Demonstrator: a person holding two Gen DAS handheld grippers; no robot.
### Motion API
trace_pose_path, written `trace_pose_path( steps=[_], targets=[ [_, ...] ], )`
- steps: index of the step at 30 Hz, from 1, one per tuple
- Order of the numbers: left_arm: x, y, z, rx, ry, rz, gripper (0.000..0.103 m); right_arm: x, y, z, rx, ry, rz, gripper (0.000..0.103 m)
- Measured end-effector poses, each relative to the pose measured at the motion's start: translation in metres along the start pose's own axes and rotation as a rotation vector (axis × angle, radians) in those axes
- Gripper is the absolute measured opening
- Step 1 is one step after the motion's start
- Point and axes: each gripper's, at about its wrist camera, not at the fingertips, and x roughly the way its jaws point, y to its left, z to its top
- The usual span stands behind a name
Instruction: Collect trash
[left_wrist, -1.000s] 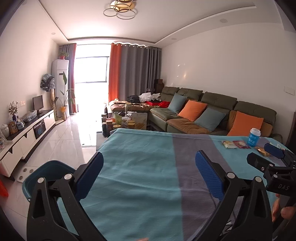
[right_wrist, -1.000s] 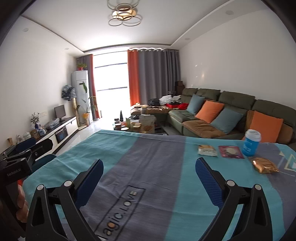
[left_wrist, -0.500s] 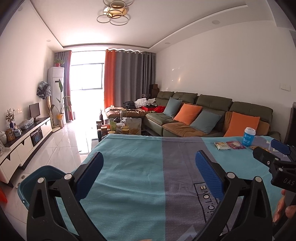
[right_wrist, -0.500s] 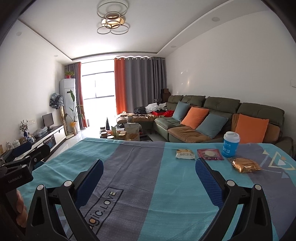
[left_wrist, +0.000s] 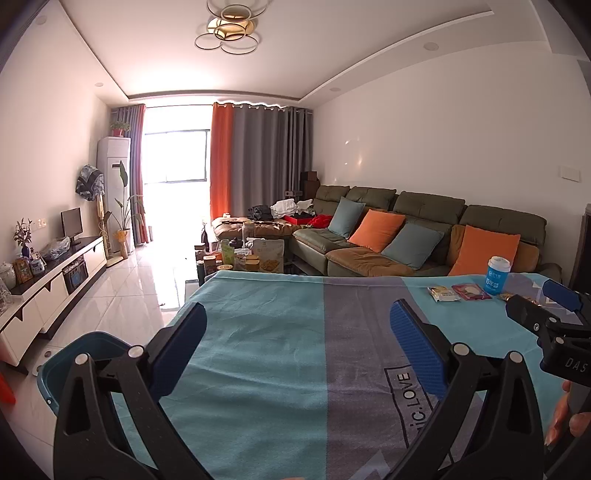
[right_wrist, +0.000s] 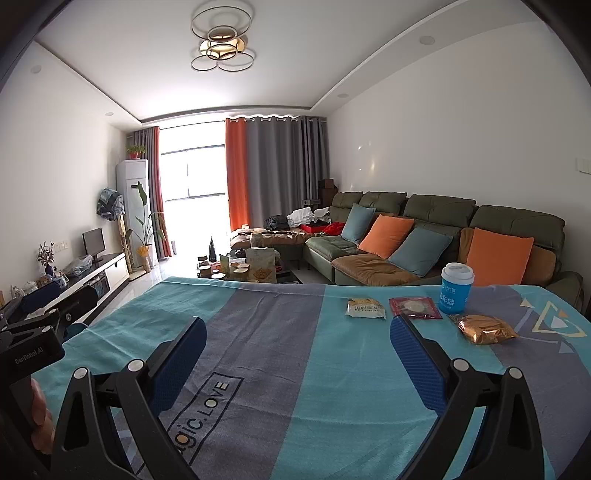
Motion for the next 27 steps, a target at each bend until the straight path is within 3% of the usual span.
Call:
trace_pose_path(
  steps=[27],
  targets=[
    [-0.015,0.000,-0.001,0.016,-0.043,0.032,0.097,-0.007,-0.002,0.002,-0.003,-0.024,-0.021,0.096]
  ],
)
